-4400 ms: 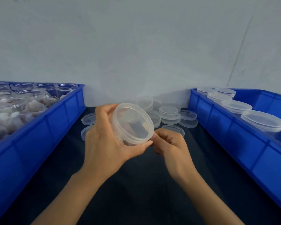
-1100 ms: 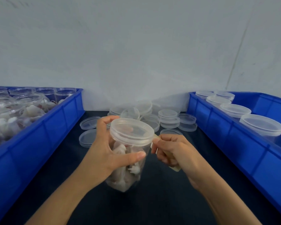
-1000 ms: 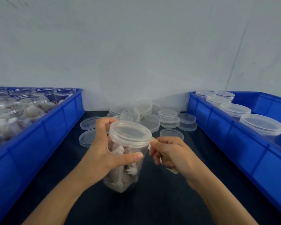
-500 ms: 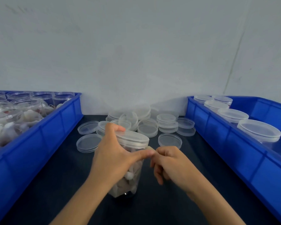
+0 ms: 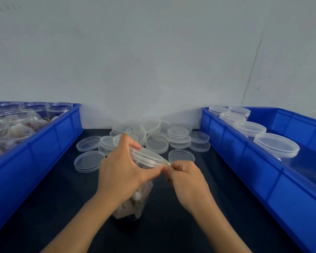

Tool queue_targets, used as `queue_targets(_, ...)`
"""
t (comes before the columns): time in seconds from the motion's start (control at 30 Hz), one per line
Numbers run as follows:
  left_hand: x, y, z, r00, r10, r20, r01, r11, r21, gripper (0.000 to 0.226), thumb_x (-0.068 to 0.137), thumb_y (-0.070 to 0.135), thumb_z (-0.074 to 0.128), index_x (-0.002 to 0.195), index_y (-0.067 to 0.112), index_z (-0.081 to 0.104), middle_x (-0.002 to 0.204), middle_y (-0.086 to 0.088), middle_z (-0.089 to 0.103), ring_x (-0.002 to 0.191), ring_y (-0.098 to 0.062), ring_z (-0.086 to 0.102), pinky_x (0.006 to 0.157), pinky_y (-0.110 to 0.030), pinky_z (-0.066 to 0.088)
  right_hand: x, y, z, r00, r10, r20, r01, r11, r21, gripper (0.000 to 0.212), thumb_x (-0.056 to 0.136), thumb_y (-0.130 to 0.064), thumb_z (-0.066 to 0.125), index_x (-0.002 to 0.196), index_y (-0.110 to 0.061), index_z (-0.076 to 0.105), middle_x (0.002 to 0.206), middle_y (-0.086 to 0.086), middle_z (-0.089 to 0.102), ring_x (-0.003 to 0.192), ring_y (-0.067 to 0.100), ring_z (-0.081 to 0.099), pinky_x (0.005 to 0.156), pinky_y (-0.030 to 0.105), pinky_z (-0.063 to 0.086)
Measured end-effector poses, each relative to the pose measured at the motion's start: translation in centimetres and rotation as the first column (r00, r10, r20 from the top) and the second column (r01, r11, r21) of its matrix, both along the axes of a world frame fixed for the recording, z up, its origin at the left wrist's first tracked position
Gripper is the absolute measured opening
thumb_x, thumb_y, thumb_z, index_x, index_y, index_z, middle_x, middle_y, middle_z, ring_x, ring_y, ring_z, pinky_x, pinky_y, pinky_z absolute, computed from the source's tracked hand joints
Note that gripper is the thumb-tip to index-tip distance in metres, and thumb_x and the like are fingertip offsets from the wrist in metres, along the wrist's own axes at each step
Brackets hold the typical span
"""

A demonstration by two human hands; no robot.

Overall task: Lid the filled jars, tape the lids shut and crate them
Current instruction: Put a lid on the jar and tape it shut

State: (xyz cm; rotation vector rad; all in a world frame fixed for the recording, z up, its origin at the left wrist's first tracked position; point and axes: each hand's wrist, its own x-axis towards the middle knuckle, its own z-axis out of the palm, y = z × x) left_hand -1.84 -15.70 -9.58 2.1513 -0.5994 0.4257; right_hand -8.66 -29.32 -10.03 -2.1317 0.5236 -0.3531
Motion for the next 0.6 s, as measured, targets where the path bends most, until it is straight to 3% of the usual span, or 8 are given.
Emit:
queue_targets(0.27, -1.4, -0.1, -0.2, 0.993, 0.086, 0.085, -0.088, 0.996, 0.02, 0.073, 0.046, 0.08, 0.071, 0.094, 0.036, 0.038, 0.081, 0.023, 0.051, 0.073, 0.01, 0.048, 0.058, -0.014, 0.034, 0.3, -0.4, 0.1, 1.0, 0.002, -0.01, 0.0, 0.987, 0.158, 0.029, 0.085, -0.026, 0.061, 0.058, -0.016, 0.057, 0.042, -0.008, 0.041, 0.053, 0.017, 0.04, 0.058, 0.034, 0.034)
queue_targets(0.43, -1.9, -0.1, 0.1, 0.984, 0.091, 0.151, -0.1, 0.994, 0.049, 0.073, 0.047, 0.076, 0.068, 0.097, 0.03, 0.041, 0.084, 0.021, 0.047, 0.073, -0.002, 0.049, 0.063, -0.029, 0.039, 0.3, -0.2, -0.3, 0.999, -0.053, 0.014, 0.052, 0.997, 0.053, 0.033, 0.088, -0.035, 0.059, 0.072, -0.005, 0.058, 0.051, -0.006, 0.043, 0.056, 0.015, 0.04, 0.055, 0.029, 0.032)
queue_targets(0.6, -2.2, 0.2, 0.7, 0.969, 0.099, 0.226, -0.112, 0.993, 0.047, 0.072, 0.047, 0.068, 0.07, 0.099, 0.023, 0.046, 0.095, 0.015, 0.054, 0.078, -0.007, 0.052, 0.063, -0.029, 0.033, 0.4, 0.0, -0.1, 0.996, -0.062, 0.069, 0.059, 0.997, 0.04, 0.037, 0.09, -0.037, 0.059, 0.077, -0.002, 0.057, 0.052, -0.006, 0.041, 0.056, 0.015, 0.039, 0.055, 0.03, 0.031)
